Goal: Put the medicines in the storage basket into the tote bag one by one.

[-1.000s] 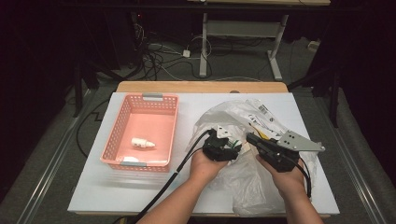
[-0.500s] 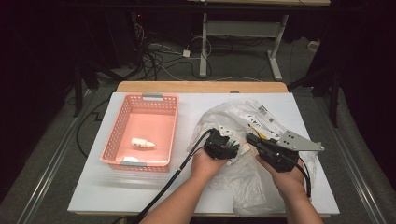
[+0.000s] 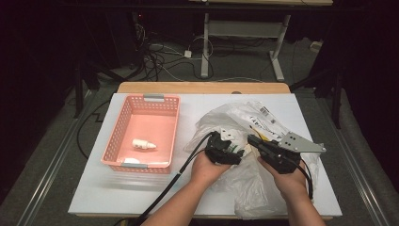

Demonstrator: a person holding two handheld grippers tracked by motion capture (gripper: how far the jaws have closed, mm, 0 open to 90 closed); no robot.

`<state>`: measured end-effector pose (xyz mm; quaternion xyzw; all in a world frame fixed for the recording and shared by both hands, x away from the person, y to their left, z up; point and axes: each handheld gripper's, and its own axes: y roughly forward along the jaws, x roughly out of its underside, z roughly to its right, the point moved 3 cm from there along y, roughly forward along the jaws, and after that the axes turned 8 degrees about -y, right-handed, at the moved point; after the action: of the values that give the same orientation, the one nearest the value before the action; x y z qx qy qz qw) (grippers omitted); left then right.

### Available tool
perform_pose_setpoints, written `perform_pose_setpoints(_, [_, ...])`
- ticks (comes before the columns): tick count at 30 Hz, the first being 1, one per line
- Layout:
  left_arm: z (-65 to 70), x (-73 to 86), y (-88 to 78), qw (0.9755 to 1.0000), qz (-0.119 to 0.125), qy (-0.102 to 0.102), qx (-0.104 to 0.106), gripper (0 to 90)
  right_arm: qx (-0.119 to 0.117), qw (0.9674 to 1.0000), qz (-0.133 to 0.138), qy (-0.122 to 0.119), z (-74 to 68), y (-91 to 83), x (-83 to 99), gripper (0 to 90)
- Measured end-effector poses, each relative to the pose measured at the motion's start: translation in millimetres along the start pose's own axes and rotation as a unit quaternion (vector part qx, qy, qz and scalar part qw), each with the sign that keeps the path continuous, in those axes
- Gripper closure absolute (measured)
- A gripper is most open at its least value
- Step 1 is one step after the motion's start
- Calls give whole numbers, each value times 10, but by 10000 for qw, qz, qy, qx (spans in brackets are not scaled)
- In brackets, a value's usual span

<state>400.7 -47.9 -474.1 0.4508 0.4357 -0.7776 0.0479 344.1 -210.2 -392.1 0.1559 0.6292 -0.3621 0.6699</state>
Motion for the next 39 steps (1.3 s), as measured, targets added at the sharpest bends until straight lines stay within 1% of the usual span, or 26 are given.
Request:
perform_pose_setpoints(4, [19,43,-56,10000,9,21,10,124,6,10000,-2,-7,1,0,0,900])
perform_pose_setpoints(5, [24,55,-70,10000,-16,20,40,124,6,10000,-2,-7,1,0,0,900])
perform_pose_setpoints(6, [32,69,-87,10000,-61,32,70,99,-2,10000,-2,-6,-3,0,-2,900])
perform_pose_setpoints(7, [55,91,-117,9998,-75,55,146,80,6,10000,17,-62,-1,2,-6,900])
perform_pose_setpoints(9, [71,106,-137,9997,-89,94,186,79,11,10000,9,-36,-5,0,-8,900])
perform_pose_setpoints(10, [90,121,-155,9996,-105,130,206,60,12,10000,9,-34,-5,-1,-10,900])
perform_pose_setpoints(11, [112,141,-174,9994,-148,134,290,32,8,10000,4,-49,-4,1,-9,900])
perform_pose_setpoints(12, [136,161,-189,9991,-166,138,352,26,9,10000,2,-48,-4,4,-8,900])
perform_pose_setpoints(13, [176,201,-215,9988,-206,198,407,0,6,10000,-16,-28,-7,4,-6,900])
perform_pose_setpoints(14, [195,222,-230,9985,-202,189,468,0,5,10000,-18,-32,-8,5,-6,900])
perform_pose_setpoints(15, [195,222,-230,9985,-202,189,468,0,5,10000,-18,-32,-8,5,-6,900])
perform_pose_setpoints(19, [255,302,-308,9976,-187,272,605,0,10,10000,3,-54,-8,2,-12,900])
perform_pose_setpoints(23, [289,369,-411,9969,-125,266,732,0,23,10000,-2,-30,-7,-5,-14,900])
perform_pose_setpoints(26, [300,415,-501,9964,-121,321,773,0,11,10000,-1,-40,-9,-3,-12,900])
perform_pose_setpoints(29, [305,464,-586,9961,-82,314,819,0,8,10000,2,-40,-11,-3,-13,900])
perform_pose_setpoints(32, [303,516,-666,9957,-44,239,889,0,3,10000,2,-41,-13,-1,-13,900])
perform_pose_setpoints(37, [284,593,-797,9955,-17,257,909,0,-1,10000,-36,-57,-20,4,-5,900])
perform_pose_setpoints(38, [272,617,-853,9955,10,239,919,0,-5,10000,-40,-58,-19,8,-1,900])
perform_pose_setpoints(39, [272,617,-853,9955,10,239,919,0,-5,10000,-40,-58,-19,8,-1,900])
